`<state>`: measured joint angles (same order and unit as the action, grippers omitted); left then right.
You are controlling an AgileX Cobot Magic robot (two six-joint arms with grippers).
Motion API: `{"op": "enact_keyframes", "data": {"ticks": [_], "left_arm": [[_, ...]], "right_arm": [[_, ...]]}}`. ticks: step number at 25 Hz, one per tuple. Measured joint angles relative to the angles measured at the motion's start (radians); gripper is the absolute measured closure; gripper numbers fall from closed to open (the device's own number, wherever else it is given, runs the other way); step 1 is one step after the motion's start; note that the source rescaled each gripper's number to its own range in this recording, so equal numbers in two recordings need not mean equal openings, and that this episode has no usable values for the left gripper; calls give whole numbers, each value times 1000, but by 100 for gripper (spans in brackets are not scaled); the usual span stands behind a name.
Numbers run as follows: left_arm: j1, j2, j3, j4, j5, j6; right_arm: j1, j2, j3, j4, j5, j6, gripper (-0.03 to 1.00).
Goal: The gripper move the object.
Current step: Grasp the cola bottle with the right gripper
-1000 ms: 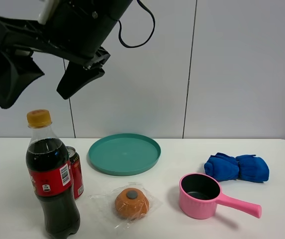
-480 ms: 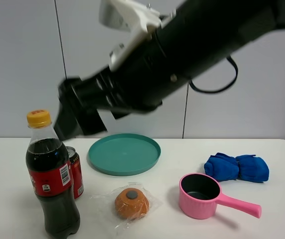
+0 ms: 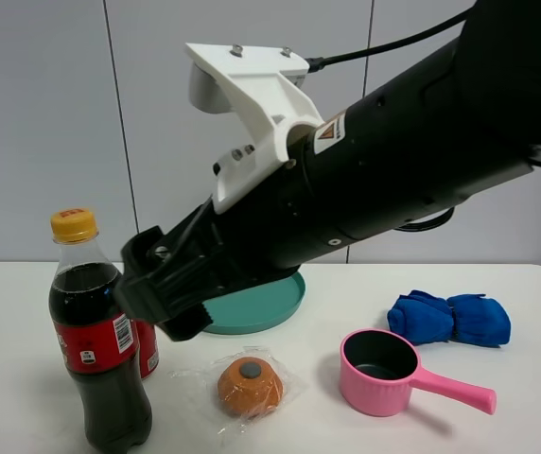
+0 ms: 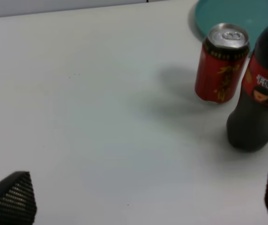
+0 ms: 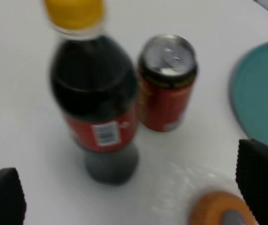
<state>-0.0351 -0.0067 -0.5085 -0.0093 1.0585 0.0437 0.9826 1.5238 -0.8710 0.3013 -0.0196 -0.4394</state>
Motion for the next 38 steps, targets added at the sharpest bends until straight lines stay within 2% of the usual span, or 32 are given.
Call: {"op": "enact_keyframes", "data": {"ticks": [4,11,18,30,38], "left_arm": [[0,0,0,0,0,0],[0,0,0,0,0,0],[0,0,0,0,0,0],[0,0,0,0,0,0],[0,0,0,0,0,0]], "right_arm": [[48,71,1,11,-43,28,22],[71,127,4,18,-129,80,22],[71,134,4,0,-149,93,22],[71,270,4,-31,-318,97,22],[71,312,4,-54,-352,103,22]]}}
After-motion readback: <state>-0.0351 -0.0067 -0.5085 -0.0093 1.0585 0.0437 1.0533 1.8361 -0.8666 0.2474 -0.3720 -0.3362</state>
